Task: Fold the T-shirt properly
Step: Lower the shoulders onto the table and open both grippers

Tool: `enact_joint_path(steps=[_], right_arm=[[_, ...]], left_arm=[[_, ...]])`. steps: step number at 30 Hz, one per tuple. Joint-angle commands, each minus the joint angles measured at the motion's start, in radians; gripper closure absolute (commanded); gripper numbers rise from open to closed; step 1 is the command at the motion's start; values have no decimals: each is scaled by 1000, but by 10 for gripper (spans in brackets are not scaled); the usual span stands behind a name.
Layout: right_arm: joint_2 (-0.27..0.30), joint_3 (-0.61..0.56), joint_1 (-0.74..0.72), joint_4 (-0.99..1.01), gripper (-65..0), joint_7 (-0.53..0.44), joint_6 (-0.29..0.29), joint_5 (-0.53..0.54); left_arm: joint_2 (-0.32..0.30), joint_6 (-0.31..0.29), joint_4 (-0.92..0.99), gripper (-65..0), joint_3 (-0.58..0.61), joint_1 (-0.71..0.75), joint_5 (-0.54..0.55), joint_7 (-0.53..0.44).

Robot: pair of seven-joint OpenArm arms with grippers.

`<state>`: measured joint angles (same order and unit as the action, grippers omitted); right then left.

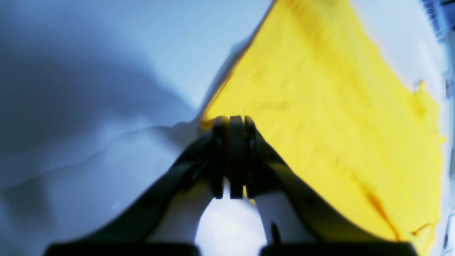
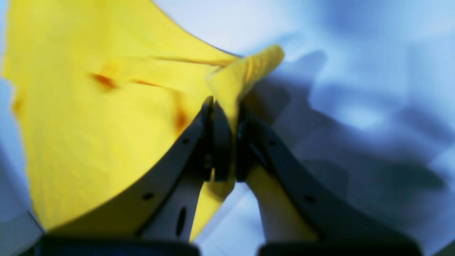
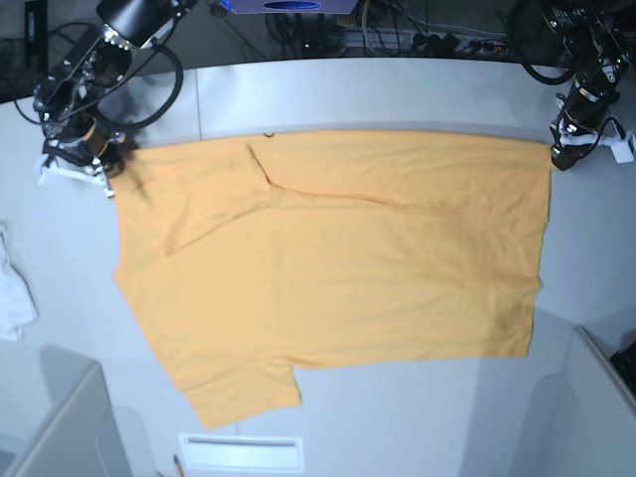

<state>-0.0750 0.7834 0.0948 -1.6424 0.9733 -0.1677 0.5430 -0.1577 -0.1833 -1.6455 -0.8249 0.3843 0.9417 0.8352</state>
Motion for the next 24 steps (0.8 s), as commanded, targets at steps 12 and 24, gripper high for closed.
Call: enact_joint_path(steps=[12, 24], right_arm=[[-35, 64, 119, -111, 0, -4, 89, 15], [-29, 74, 176, -117, 0, -11, 90, 13]], left_arm=[[-19, -11, -49, 0, -30, 89, 18, -18], [-18, -11, -71, 0, -29, 204, 17, -15]])
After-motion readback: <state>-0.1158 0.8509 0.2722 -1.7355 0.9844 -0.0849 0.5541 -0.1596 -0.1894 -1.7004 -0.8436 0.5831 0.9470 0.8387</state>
